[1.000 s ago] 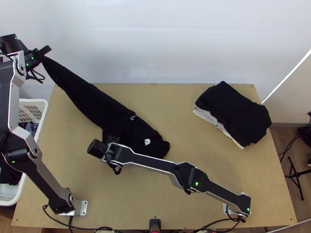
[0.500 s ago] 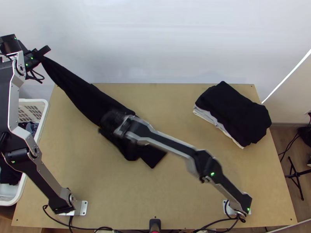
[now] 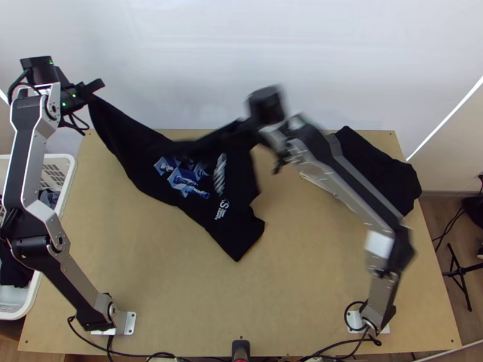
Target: Fold the t-shirt
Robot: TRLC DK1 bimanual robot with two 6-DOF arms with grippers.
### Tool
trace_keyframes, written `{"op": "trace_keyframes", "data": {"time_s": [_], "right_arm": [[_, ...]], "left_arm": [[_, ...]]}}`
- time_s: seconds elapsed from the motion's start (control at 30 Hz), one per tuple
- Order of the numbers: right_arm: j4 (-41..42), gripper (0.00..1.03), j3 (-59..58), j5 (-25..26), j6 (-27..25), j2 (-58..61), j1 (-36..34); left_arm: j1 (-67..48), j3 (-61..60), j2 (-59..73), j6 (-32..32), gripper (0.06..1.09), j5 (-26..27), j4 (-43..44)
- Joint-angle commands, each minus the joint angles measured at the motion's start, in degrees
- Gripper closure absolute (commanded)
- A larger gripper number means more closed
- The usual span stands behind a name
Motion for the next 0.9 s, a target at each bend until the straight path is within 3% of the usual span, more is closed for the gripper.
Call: {"op": "trace_keyframes", "data": {"time_s": [0.0, 0.2, 0.47, 0.57, 0.73, 0.87], "right_arm": [[-0.7, 1.00, -4.3, 0.4, -4.2, -11.2, -9.8], [-0.7, 1.00, -7.2, 0.4, -5.1, -15.0, -17.2], [-0.7, 1.00, -7.0, 1.7, -6.6, -22.6, -22.9], [-0.5, 1.00, -7.4, 1.7, -8.4, -27.3, -22.1], [-0.5, 1.00, -7.7, 1.5, -10.8, -35.1, -14.8], [-5.1, 1.00, -7.8, -1.4, -10.4, -40.8, -11.8]], "left_arm": [[-2.0, 0.4, -1.2, -2.4, 1.05, 0.0, -0.3], [-2.0, 6.2, -1.0, -6.4, 1.05, 0.0, -0.2], [0.4, 0.5, -16.0, -8.5, 1.05, 0.0, 4.8], [1.5, -7.3, -24.7, -10.6, 1.05, 0.0, 9.5], [1.4, -24.5, -41.9, -10.8, 1.05, 0.0, 20.6], [1.2, -33.2, -51.5, -10.5, 1.05, 0.0, 22.5]]}}
